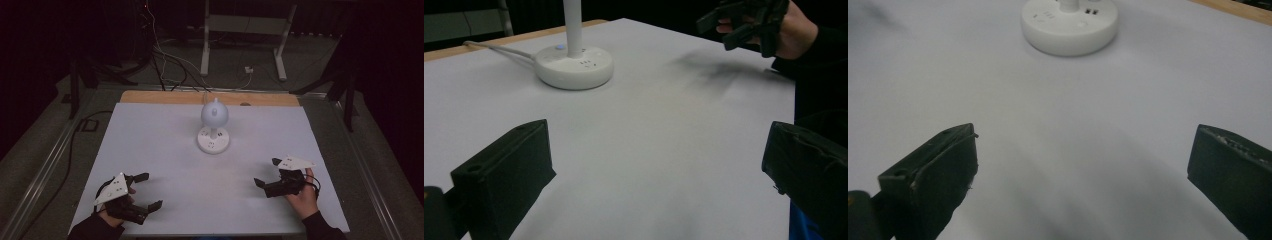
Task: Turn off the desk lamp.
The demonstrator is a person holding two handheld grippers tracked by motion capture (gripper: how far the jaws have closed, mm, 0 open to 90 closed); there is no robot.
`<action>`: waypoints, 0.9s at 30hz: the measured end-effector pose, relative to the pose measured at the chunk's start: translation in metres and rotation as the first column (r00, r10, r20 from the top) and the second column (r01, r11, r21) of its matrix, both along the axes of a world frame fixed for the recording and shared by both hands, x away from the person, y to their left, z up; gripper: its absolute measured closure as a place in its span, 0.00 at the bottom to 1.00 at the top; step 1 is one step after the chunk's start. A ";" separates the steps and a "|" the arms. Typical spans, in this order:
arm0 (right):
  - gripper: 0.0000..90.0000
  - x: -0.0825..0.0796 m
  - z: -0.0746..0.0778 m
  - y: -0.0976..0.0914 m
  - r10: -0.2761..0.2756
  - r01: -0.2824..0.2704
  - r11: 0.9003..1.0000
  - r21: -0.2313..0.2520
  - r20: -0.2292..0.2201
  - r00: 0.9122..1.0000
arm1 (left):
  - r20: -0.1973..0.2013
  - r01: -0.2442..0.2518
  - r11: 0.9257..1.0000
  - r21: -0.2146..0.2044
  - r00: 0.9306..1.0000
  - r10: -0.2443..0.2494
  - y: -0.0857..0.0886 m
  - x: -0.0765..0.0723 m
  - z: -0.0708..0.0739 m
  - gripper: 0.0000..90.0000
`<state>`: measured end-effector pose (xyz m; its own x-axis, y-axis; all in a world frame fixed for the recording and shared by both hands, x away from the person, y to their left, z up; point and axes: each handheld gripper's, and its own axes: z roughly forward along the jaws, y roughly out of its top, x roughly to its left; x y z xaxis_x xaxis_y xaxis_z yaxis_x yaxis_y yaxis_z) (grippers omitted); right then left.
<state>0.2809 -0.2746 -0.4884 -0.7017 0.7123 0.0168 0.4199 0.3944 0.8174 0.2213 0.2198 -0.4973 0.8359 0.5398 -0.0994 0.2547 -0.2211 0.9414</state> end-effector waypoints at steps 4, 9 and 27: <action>0.00 -0.012 -0.006 -0.016 -0.009 0.009 1.000 -0.007 -0.002 1.000 | -0.002 0.001 1.000 0.001 1.000 -0.001 0.000 0.000 0.000 0.01; 0.00 -0.024 -0.018 -0.034 -0.036 0.035 0.999 -0.013 -0.044 0.998 | -0.001 0.000 1.000 0.000 1.000 0.000 0.000 0.000 0.000 0.01; 0.00 -0.023 -0.028 -0.040 -0.023 0.022 1.000 -0.016 -0.073 0.997 | -0.007 0.002 1.000 0.017 1.000 -0.001 -0.002 0.001 -0.001 0.01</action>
<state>0.2577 -0.3150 -0.5162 -0.6826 0.7286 0.0563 0.4872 0.3963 0.7782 0.2221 0.2178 -0.4985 0.8360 0.5402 -0.0963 0.2612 -0.2374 0.9356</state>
